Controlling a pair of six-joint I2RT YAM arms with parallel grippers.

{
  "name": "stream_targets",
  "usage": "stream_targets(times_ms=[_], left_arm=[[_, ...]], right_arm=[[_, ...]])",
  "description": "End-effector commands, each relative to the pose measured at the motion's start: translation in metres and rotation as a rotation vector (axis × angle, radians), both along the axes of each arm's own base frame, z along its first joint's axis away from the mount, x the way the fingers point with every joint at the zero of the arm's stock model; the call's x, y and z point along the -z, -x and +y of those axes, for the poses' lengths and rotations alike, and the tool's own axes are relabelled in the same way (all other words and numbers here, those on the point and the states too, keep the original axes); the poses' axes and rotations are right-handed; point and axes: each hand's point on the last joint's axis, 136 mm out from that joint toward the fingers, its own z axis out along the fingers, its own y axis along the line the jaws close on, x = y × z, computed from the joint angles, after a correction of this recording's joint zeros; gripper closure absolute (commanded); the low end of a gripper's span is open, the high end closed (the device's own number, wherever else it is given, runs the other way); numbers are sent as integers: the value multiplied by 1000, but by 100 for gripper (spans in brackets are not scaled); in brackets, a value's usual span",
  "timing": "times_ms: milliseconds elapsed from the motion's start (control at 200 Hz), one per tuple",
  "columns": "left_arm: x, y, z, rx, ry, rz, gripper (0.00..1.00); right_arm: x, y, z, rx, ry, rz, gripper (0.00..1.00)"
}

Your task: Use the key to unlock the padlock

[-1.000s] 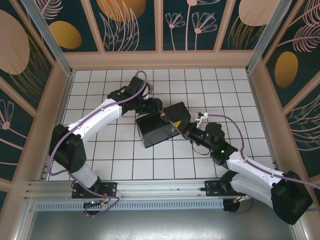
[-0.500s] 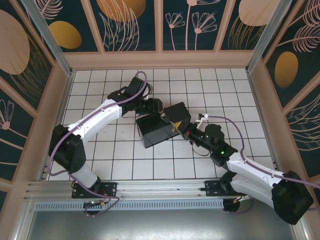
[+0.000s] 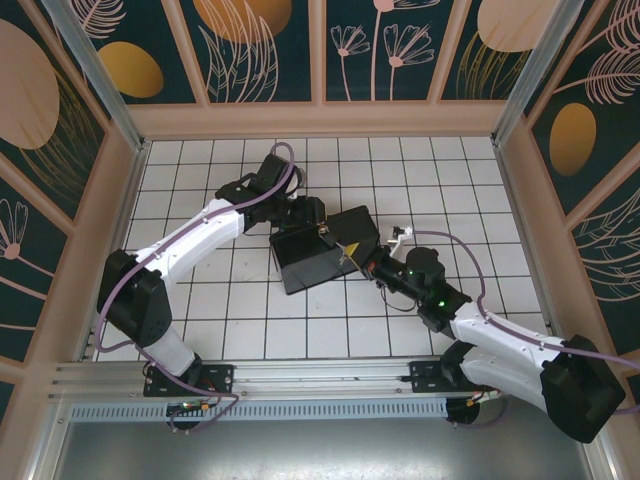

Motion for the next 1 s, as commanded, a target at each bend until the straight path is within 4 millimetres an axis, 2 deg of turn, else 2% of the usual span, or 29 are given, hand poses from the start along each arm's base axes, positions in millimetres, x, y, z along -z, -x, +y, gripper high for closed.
stream_targets(times_ms=[0, 125, 405, 555, 651, 736, 866, 991], left_arm=[[-2, 23, -13, 64, 27, 36, 43], [-3, 25, -12, 62, 25, 34, 43], [6, 29, -7, 84, -20, 39, 44], [10, 30, -4, 80, -39, 44, 44], [11, 27, -4, 76, -49, 41, 43], [9, 21, 0, 66, -68, 30, 41], [-5, 12, 7, 80, -69, -18, 31], [-12, 17, 3, 144, -64, -33, 24]], right_arm=[[-26, -4, 3, 19, -57, -43, 100], [-29, -4, -2, 46, -57, -49, 100], [-22, -8, 12, -4, -12, -65, 100], [-35, -8, 10, -12, -8, -113, 100], [-34, -11, 8, -27, 30, -122, 100], [-30, -11, 6, -53, 53, -116, 100], [-22, -12, -1, -72, 87, -96, 100], [-20, -13, -7, -75, 85, -94, 100]])
